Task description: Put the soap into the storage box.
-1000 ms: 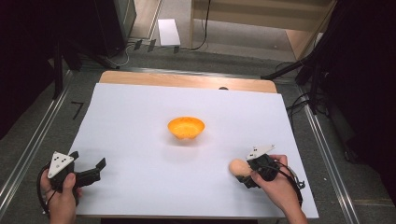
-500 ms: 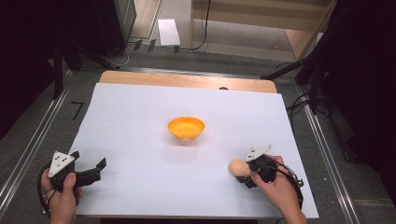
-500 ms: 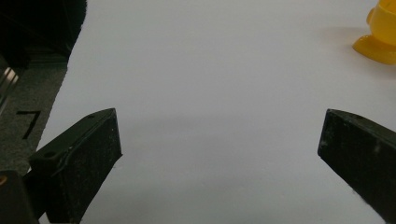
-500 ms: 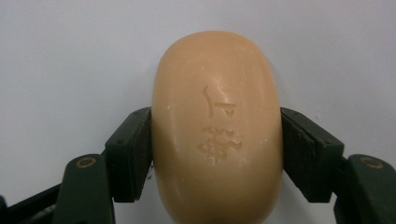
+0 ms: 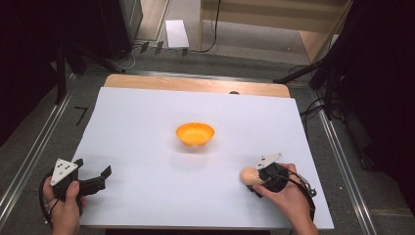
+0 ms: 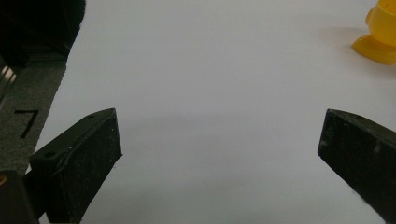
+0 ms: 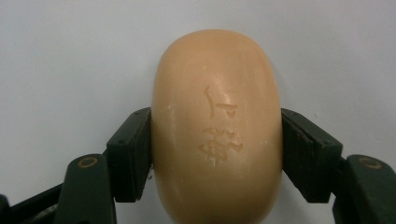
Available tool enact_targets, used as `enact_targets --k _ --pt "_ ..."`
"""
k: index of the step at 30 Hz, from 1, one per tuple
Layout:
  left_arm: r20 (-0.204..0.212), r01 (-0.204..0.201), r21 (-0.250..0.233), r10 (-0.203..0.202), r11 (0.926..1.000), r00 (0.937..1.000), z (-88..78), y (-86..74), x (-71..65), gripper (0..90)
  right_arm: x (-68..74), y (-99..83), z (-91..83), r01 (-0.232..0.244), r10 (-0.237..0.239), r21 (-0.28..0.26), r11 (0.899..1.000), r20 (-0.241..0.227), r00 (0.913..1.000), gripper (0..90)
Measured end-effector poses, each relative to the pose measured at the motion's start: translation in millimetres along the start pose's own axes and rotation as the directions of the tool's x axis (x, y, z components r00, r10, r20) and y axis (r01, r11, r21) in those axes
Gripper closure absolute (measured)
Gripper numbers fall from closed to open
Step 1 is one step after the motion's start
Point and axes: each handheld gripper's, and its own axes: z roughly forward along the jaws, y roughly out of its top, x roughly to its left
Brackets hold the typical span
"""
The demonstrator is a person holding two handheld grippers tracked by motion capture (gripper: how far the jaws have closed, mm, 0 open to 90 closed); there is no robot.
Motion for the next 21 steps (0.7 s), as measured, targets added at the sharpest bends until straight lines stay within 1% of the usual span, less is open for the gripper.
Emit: enact_targets --k 2,3,5,6,7,8,9,11,13,17,21 --pt "0.001 -0.002 0.002 0.002 1.0 1.0 0.0 0.1 0.1 0.0 -0.3 0.7 -0.3 0.017 -0.017 -0.004 1.0 0.005 0.9998 33.4" --pt "0.003 -0.003 0.004 0.003 1.0 1.0 0.0 0.1 0.2 0.0 -0.3 0.7 -0.3 0.017 -0.017 -0.004 1.0 0.005 0.9998 33.4" --pt "0.004 -0.002 0.003 0.002 1.0 1.0 0.0 0.1 0.1 0.0 1.2 2.7 -1.7 0.035 -0.035 0.005 0.999 0.01 0.9993 33.4" --pt "0.004 -0.001 0.002 0.001 1.0 1.0 0.1 0.0 0.0 0.0 1.9 4.8 -5.0 0.055 -0.055 -0.003 0.999 0.018 0.9984 33.4" --pt "0.006 -0.002 0.003 0.002 1.0 1.0 0.0 0.1 0.1 0.0 1.9 4.8 -5.0 0.055 -0.055 -0.003 0.999 0.018 0.9984 33.4" --pt "0.006 -0.003 0.003 0.003 1.0 1.0 0.0 0.1 0.1 0.0 0.8 6.4 -10.0 0.059 -0.058 -0.021 0.998 0.02 0.9981 33.4" --pt "0.006 -0.003 0.003 0.003 1.0 1.0 0.0 0.1 0.0 0.0 0.8 6.4 -10.0 0.059 -0.058 -0.021 0.998 0.02 0.9981 33.4" --pt "0.004 -0.003 0.004 0.003 1.0 1.0 0.1 0.1 -0.1 0.0 -2.5 9.1 -15.0 0.074 -0.073 -0.046 0.996 0.024 0.997 33.4" --pt "0.005 -0.005 0.004 0.005 1.0 1.0 0.0 0.1 -0.1 0.0 -3.1 10.4 -16.2 0.08 -0.079 -0.043 0.996 0.024 0.9966 33.4" --pt "0.005 -0.004 0.003 0.004 1.0 1.0 0.0 0.1 -0.1 0.0 -4.6 18.8 -17.0 0.109 -0.109 -0.049 0.993 0.011 0.994 33.4" --pt "0.005 -0.004 0.004 0.004 1.0 1.0 0.0 0.1 -0.1 0.0 -6.6 31.1 -17.6 0.149 -0.149 -0.05 0.988 0.003 0.9889 33.4"
